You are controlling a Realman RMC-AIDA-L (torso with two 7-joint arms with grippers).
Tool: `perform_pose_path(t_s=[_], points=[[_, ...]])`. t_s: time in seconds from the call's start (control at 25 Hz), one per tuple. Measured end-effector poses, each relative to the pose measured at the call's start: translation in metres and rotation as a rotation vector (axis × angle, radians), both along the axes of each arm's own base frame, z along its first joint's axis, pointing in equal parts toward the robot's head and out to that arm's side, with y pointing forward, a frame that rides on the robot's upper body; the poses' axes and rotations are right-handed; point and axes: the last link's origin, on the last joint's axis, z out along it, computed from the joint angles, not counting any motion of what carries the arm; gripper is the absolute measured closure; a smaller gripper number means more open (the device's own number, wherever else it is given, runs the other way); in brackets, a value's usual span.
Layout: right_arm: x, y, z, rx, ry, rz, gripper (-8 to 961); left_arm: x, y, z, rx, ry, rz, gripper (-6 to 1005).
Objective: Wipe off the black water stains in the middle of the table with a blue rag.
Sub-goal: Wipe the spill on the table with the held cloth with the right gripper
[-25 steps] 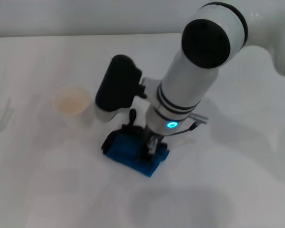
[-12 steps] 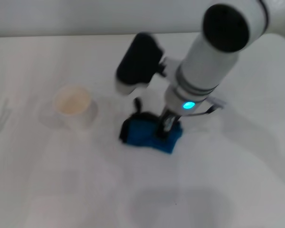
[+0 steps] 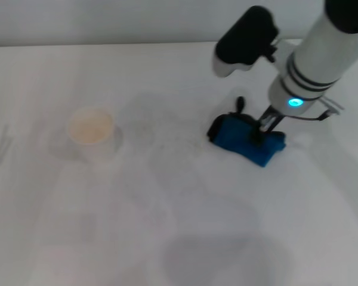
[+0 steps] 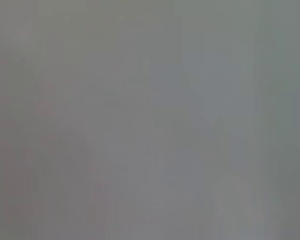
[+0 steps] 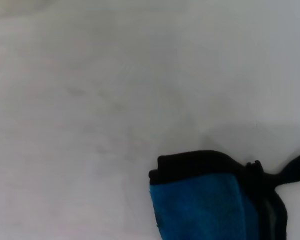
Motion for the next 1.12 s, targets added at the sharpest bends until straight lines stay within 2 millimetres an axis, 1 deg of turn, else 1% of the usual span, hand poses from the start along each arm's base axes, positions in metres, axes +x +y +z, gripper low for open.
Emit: perform_pose_path(t_s=[0.24, 0.48, 0.8, 0.96, 1.12], points=[[0.020, 0.003, 0.026, 0.086, -0.009, -0.064, 874, 0.000, 0.002, 0.000, -0.005, 0.000, 0.003, 111], [0.036, 0.003, 0.043, 0.125, -0.001, -0.109, 872, 0.000, 0.003, 0.000, -0.005, 0.002, 0.002, 112], [0.042, 0.003, 0.045, 0.135, 0.011, -0.115, 870, 0.003, 0.007, 0.000, -0.006, 0.004, -0.005, 111], [0.042, 0.002, 0.043, 0.119, 0.012, -0.097, 869, 0.002, 0.008, 0.000, -0.010, 0.006, -0.001, 111], [0.045, 0.003, 0.041, 0.124, 0.010, -0.116, 868, 0.003, 0.008, 0.000, -0.010, 0.006, -0.001, 111]])
